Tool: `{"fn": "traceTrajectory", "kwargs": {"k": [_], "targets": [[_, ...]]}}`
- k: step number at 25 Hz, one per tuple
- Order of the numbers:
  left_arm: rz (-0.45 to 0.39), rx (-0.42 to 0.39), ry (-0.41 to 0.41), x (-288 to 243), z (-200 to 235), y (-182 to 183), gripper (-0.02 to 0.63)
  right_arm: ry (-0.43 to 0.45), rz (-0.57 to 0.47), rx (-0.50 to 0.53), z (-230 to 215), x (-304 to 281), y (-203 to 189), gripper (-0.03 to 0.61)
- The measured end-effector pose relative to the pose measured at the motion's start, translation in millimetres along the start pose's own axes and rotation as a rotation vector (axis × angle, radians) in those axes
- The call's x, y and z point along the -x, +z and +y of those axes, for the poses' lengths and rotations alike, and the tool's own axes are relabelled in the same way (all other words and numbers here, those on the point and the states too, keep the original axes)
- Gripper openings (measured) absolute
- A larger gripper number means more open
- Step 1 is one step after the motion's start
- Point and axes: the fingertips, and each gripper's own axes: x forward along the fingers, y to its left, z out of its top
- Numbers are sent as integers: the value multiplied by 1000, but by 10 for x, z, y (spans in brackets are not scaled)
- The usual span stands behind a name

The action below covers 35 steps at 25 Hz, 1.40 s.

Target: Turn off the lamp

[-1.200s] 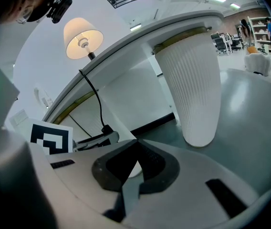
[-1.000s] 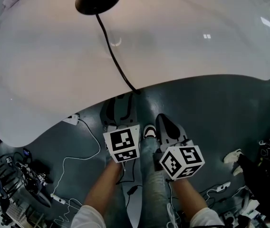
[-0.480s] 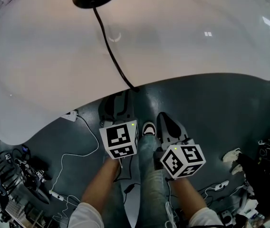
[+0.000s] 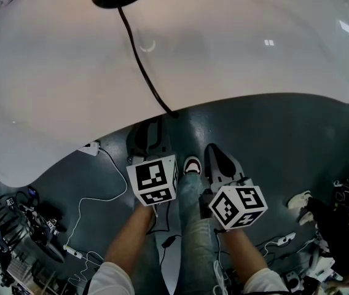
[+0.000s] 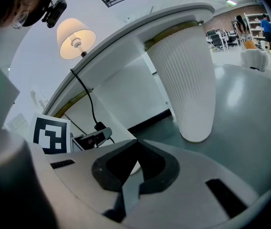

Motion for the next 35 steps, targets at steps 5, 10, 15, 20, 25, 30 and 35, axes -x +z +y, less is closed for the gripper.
{"fn": "traceTrajectory", "kwargs": {"k": [5,10,15,20,25,30,35], "targets": [[-8,1,-4,32,14,-8,115,0,0,-9,20,1,-32,-2],[-20,1,-8,57,-22,-8,100,6,1,-9,11,26,-53,-2],[-28,6,-11,108,-11,47,94,5,-5,-10,45,61,-15,-2],[-33,5,-12,128,25,34,89,1,-8,-14,57,54,-30,-2],[-37,2,-40,112,-20,39,80,-3,-10,-15,8,49,-12,-2],[-35,11,-50,125,-19,34,80,-4,-11,-20,-3,58,-13,-2],[-41,8,-42,141,4,30,80,1,-10,-18,21,56,-31,-2]]}}
